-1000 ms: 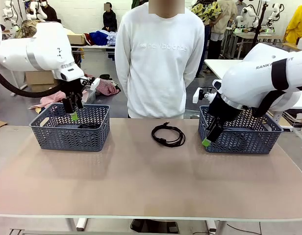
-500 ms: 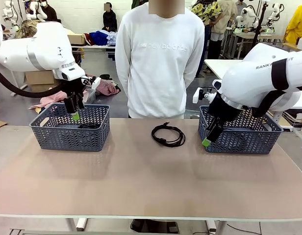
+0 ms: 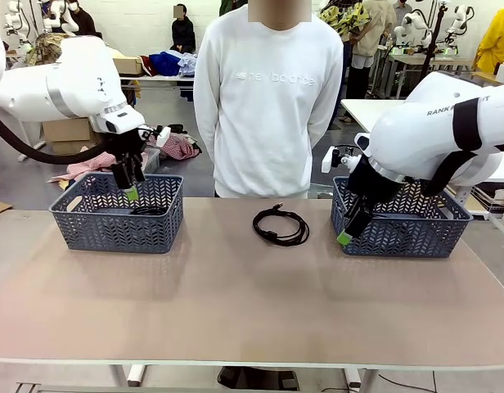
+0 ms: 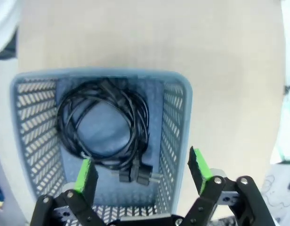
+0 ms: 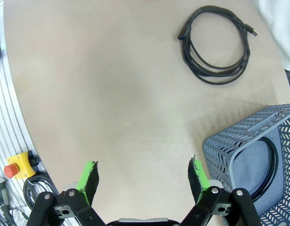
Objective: Organize the cables according to human instructions.
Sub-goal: Pick up a bundle of cables and place it in the basket indicated by the human.
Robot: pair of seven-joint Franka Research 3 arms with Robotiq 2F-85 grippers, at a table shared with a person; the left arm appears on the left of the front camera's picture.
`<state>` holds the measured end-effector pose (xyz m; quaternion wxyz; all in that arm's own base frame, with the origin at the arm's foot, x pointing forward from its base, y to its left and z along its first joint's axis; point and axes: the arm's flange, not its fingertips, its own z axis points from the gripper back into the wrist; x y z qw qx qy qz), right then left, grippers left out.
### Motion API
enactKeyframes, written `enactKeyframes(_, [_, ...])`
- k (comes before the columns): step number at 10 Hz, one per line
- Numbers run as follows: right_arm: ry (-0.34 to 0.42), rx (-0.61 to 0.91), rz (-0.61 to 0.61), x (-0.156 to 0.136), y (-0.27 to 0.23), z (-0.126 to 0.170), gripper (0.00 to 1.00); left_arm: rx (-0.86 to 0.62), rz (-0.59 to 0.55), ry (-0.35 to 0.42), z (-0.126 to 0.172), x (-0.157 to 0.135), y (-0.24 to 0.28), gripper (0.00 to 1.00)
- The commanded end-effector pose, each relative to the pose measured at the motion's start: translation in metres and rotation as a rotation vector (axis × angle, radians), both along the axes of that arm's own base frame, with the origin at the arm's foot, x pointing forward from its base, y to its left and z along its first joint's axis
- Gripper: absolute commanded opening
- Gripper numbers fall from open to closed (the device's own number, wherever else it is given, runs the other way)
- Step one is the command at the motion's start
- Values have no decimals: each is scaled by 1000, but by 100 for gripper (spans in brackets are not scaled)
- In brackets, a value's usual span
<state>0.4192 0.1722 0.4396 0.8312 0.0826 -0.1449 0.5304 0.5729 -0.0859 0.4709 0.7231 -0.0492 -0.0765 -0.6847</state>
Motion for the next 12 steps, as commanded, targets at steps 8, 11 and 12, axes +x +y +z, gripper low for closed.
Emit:
enactKeyframes(8, [-6, -11, -6, 1, 1, 2, 100, -245, 151, -45, -12, -110, -85, 100])
enactKeyframes(11, [-6, -11, -6, 1, 1, 2, 100, -240, 130, 13, -21, -121, -104, 100])
enactKeyframes(12, [-6, -11, -6, 1, 1, 2, 100, -226, 124, -32, -15, -115, -96, 100])
